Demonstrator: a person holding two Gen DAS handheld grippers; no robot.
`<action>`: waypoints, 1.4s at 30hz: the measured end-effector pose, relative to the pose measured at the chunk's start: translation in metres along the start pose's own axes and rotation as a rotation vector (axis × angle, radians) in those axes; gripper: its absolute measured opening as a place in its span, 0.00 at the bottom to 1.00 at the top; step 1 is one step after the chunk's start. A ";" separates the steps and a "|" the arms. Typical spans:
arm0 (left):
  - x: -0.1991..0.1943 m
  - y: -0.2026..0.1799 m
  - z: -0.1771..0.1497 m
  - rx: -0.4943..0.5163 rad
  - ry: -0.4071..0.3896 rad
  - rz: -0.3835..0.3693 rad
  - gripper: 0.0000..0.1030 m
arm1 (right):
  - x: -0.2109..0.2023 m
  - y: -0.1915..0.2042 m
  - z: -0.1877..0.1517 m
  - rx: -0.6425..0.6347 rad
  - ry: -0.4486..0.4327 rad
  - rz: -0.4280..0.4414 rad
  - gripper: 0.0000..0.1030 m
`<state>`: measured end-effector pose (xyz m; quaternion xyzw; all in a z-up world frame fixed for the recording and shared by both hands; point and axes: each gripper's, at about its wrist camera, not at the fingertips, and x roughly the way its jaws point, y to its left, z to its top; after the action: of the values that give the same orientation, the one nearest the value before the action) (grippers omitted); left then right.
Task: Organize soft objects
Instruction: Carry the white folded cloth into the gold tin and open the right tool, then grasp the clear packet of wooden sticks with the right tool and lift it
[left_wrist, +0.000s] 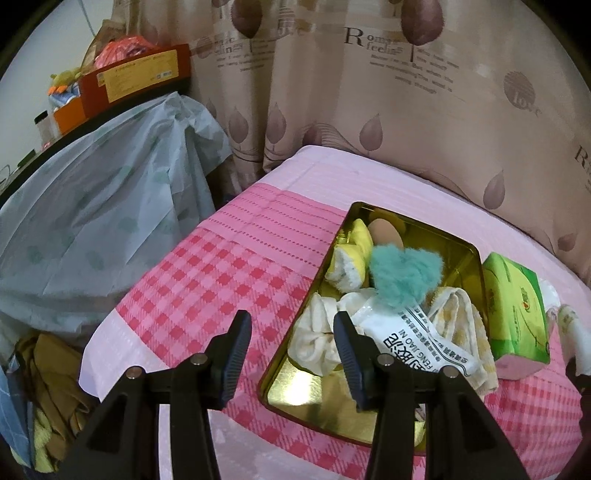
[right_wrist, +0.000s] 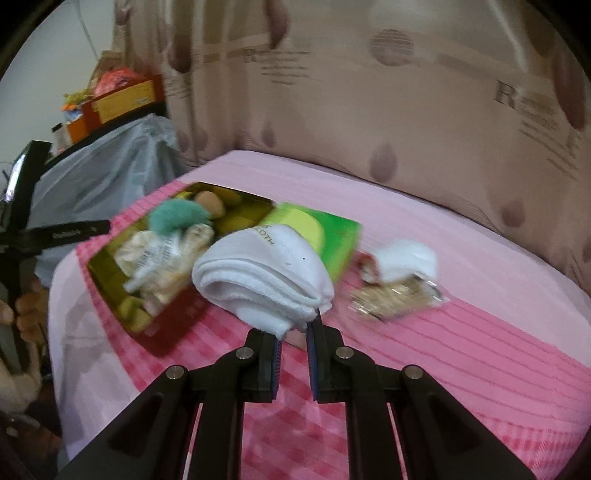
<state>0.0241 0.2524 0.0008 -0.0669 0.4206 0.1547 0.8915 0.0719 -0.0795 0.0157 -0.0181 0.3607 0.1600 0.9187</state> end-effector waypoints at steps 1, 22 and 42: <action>0.000 0.001 0.000 -0.004 0.001 0.000 0.46 | 0.003 0.007 0.004 -0.007 -0.002 0.014 0.10; 0.001 0.005 0.002 -0.025 -0.014 0.004 0.46 | 0.097 0.099 0.059 -0.105 0.064 0.110 0.10; -0.001 0.003 0.003 -0.015 -0.023 0.013 0.46 | 0.032 0.064 0.044 -0.049 -0.016 0.100 0.48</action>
<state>0.0243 0.2556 0.0034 -0.0693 0.4094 0.1643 0.8948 0.1035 -0.0028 0.0322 -0.0214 0.3498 0.2144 0.9117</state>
